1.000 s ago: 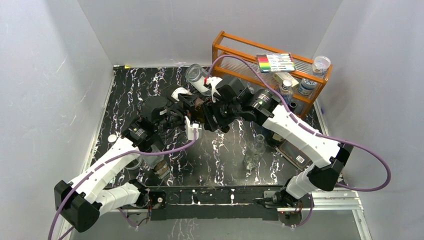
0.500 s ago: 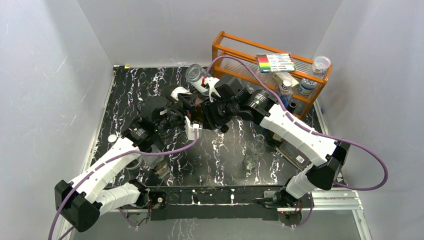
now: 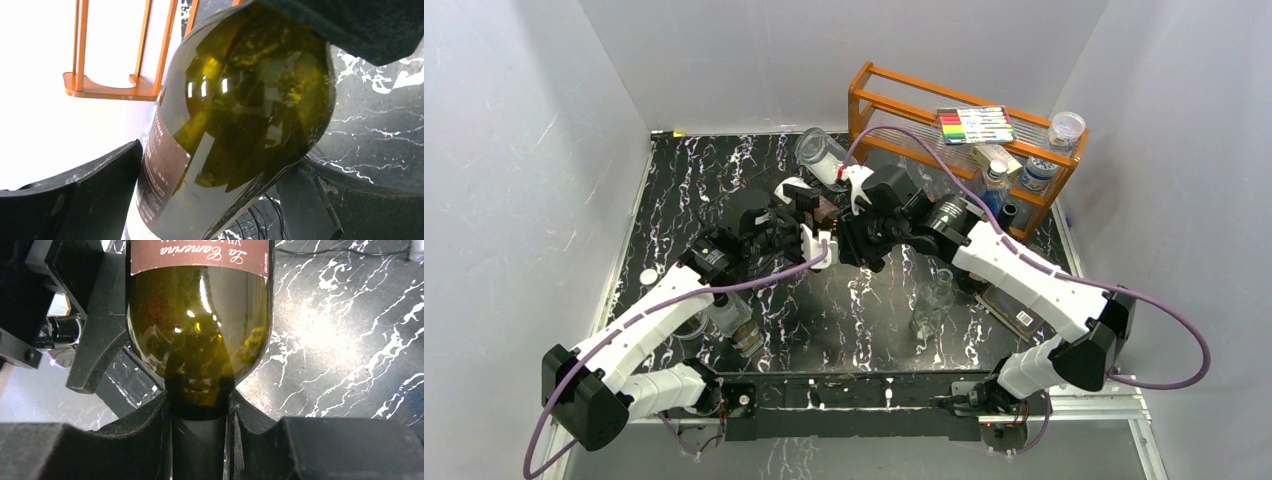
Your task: Put the wine bottle on the wine rack
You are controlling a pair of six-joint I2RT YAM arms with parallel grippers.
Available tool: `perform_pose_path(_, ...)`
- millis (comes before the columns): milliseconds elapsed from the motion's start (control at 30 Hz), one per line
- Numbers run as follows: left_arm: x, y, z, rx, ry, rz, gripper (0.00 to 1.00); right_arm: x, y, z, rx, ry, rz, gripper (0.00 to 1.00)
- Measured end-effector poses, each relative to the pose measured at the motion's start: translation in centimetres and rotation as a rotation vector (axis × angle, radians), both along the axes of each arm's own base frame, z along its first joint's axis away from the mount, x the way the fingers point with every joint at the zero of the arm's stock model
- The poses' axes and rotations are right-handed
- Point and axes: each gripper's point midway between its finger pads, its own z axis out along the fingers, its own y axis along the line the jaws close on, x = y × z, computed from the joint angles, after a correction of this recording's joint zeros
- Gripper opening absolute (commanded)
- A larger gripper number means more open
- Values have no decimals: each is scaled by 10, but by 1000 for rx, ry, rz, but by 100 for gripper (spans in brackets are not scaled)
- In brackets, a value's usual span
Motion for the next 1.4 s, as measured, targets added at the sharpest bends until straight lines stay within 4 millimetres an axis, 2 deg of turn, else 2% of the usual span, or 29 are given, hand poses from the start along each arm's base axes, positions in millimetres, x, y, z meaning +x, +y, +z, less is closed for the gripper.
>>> perform_pose_path(167, 0, -7, 26, -85, -1, 8, 98, -2, -13, 20, 70, -86, -26, 0)
perform_pose_path(267, -9, -4, 30, -108, 27, 19, 98, -5, -16, 22, 93, -105, -17, 0)
perform_pose_path(300, -14, -1, 29, -120, 48, 30, 98, -9, -15, 21, 102, -105, -3, 0)
perform_pose_path(400, -47, 14, 28, -205, 157, 65, 98, -31, -12, 30, 149, -86, 79, 0)
perform_pose_path(467, -62, 15, 17, -238, 292, 85, 98, -37, -14, 32, 147, -80, 101, 0)
perform_pose_path(533, -65, 16, 22, -214, 280, 58, 98, -42, -18, 38, 129, -73, 122, 0)
perform_pose_path(600, -64, 19, 31, -177, 253, 48, 98, -41, -21, 45, 112, -79, 118, 0)
perform_pose_path(767, -55, 19, 85, -147, 157, -1, 98, -24, -47, 49, 19, -106, 27, 0)
perform_pose_path(800, -55, 17, 90, -145, 149, -16, 98, -23, -49, 48, 7, -106, 22, 0)
perform_pose_path(867, -59, 16, 93, -132, 145, -42, 98, -21, -50, 42, -27, -100, 19, 0)
perform_pose_path(1000, -60, 17, 80, -140, 189, -18, 98, -16, -49, 33, -60, -102, 16, 0)
perform_pose_path(1067, -54, 19, 81, -216, 234, 60, 98, -14, -50, 27, -66, -114, 13, 0)
perform_pose_path(1167, -30, 30, 104, -443, 296, 292, 98, -13, -50, 14, -60, -132, 21, 0)
perform_pose_path(1233, -17, 46, 126, -607, 328, 455, 98, -15, -52, 4, -70, -123, 22, 0)
perform_pose_path(1400, -13, 69, 172, -894, 387, 629, 98, -24, -50, -9, -65, -78, 36, 0)
